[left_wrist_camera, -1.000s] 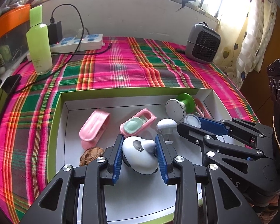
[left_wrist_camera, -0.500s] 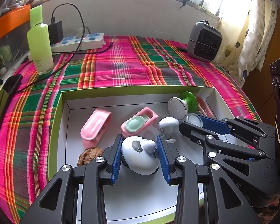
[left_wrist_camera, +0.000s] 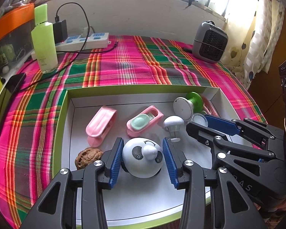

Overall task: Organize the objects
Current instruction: 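Lower the panda-face object and the white cup into the tray and open both tools, then withdraw both open tools from the tray toward the black remote and walnut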

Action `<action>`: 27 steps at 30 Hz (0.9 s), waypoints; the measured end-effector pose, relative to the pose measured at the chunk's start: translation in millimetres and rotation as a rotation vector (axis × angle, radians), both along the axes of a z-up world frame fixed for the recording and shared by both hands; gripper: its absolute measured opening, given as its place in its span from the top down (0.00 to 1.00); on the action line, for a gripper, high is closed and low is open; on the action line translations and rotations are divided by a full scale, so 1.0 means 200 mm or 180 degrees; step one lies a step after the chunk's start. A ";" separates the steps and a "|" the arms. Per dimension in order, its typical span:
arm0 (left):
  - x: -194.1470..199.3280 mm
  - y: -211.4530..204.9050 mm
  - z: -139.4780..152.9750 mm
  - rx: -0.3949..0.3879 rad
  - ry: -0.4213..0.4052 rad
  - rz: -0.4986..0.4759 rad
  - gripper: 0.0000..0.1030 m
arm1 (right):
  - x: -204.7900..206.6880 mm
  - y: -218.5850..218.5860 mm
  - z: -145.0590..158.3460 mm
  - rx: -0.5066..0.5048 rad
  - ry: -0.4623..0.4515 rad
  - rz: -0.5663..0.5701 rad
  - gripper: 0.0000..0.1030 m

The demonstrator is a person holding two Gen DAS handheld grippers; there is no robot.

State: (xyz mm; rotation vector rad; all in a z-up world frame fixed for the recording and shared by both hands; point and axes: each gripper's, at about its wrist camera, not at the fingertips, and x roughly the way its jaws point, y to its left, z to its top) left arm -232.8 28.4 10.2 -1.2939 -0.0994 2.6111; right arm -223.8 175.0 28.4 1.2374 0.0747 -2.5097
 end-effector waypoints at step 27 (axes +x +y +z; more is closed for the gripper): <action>0.21 -0.08 0.12 0.0097 0.0183 0.0162 0.55 | 0.22 0.01 0.10 -0.0071 0.0195 -0.0113 0.62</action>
